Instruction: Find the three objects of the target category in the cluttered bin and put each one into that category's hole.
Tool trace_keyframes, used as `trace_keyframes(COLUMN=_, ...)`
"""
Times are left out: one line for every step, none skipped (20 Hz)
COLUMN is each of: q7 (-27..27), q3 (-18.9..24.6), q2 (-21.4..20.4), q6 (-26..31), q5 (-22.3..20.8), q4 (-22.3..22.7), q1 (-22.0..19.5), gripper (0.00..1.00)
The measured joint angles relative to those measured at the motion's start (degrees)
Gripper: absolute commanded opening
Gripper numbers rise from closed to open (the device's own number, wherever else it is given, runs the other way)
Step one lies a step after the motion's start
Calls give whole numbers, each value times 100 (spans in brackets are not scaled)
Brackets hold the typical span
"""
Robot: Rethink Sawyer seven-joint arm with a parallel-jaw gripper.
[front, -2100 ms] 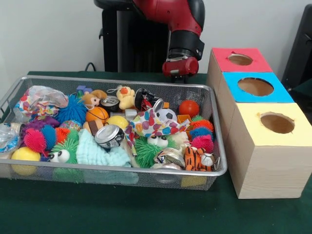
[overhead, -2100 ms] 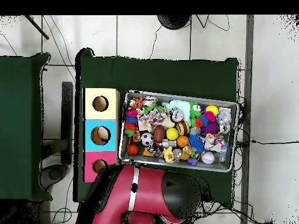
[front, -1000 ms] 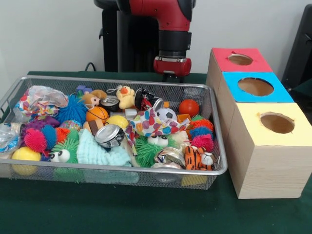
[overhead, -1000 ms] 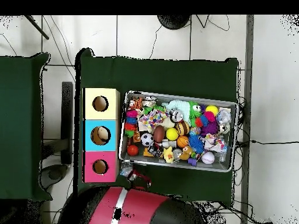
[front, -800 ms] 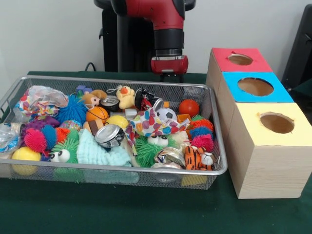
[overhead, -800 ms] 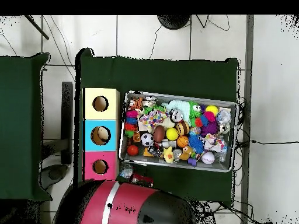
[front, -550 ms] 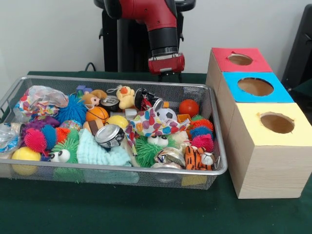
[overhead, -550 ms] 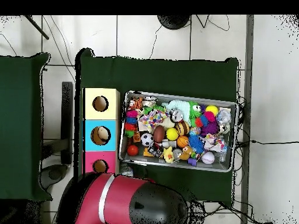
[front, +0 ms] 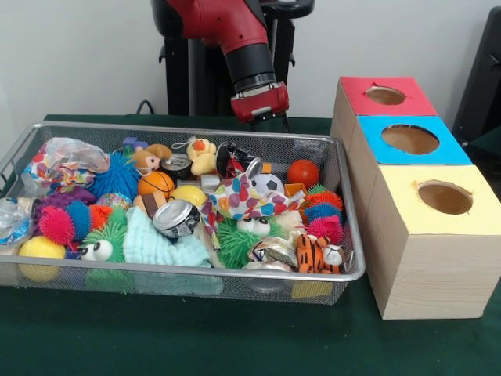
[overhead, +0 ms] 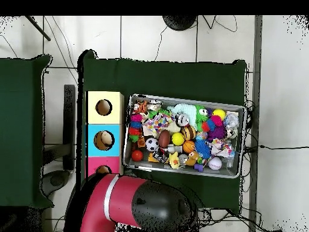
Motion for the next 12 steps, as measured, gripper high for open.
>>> trace_keyframes(q7=0, q3=-12, q2=12, q6=-13, q5=-32, q4=-21, q1=1, gripper=100)
trace_keyframes(q7=0, q3=-27, q2=24, q6=-26, q5=-80, q4=-49, q1=1, gripper=100)
trace_keyframes(q7=0, q3=-36, q2=27, q6=-28, q5=-112, q4=-66, q1=0, gripper=100)
trace_keyframes(q7=0, q3=-43, q2=27, q6=-26, q5=-142, q4=-81, q1=1, gripper=100)
trace_keyframes(q7=0, q3=-51, q2=29, q6=-25, q5=-177, q4=-100, q1=0, gripper=100)
trace_keyframes(q7=0, q3=-57, q2=32, q6=-26, q5=-196, q4=-111, q1=1, gripper=100)
trace_keyframes(q7=0, q3=-62, q2=36, q6=-28, q5=-208, q4=-119, q1=1, gripper=100)
trace_keyframes(q7=0, q3=-66, q2=40, q6=-29, q5=-220, q4=-127, q1=2, gripper=100)
trace_keyframes(q7=0, q3=-73, q2=40, q6=-28, q5=-231, q4=-134, q1=8, gripper=100)
trace_keyframes(q7=0, q3=-79, q2=41, q6=-27, q5=-242, q4=-141, q1=14, gripper=100)
trace_keyframes(q7=0, q3=-86, q2=41, q6=-26, q5=-247, q4=-146, q1=21, gripper=100)
trace_keyframes(q7=0, q3=-93, q2=42, q6=-23, q5=-254, q4=-152, q1=28, gripper=100)
